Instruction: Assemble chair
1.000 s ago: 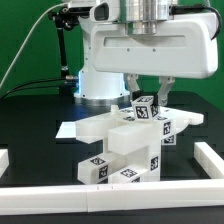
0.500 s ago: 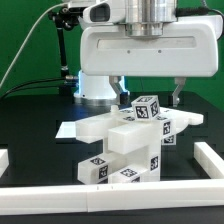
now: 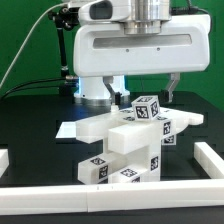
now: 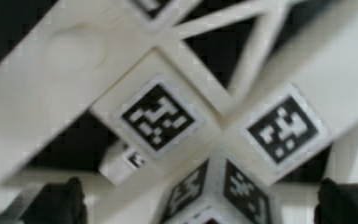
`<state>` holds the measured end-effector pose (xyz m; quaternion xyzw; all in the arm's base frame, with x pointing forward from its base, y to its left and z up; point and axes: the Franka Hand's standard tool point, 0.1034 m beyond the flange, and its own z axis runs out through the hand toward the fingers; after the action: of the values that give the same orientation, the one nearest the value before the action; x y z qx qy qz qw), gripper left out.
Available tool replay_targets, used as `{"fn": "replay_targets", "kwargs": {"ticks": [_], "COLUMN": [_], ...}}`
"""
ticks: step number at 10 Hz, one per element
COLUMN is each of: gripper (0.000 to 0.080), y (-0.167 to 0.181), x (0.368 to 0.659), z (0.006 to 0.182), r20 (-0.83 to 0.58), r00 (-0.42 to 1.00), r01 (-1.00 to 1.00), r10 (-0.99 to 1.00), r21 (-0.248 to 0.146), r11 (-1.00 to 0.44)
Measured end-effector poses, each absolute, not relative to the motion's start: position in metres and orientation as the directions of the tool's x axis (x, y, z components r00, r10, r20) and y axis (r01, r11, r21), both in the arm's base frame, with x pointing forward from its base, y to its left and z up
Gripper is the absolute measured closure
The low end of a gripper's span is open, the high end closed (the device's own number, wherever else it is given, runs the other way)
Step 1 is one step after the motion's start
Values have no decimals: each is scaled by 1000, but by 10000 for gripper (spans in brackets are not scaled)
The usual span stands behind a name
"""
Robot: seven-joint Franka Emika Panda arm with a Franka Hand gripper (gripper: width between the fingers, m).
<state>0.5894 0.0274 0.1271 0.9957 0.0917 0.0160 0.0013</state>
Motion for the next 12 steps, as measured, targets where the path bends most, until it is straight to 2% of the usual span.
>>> {"fn": "replay_targets", "kwargs": {"ticks": [4,7,10,11,12], "gripper": [150,150,150,239,414], "y": [18,28,29,29,29], "x": [596,594,594,594,594], "z": [128,124,124,124,124], "r20": [39,25,27,28,28], "r00": [803,757,796,811,811], "r01": [594,652,604,584,583], "r10": [595,653,605,585,584], "r21": [36,43,41,40,40], "r11": [-804,-757,-796,-811,-812]}}
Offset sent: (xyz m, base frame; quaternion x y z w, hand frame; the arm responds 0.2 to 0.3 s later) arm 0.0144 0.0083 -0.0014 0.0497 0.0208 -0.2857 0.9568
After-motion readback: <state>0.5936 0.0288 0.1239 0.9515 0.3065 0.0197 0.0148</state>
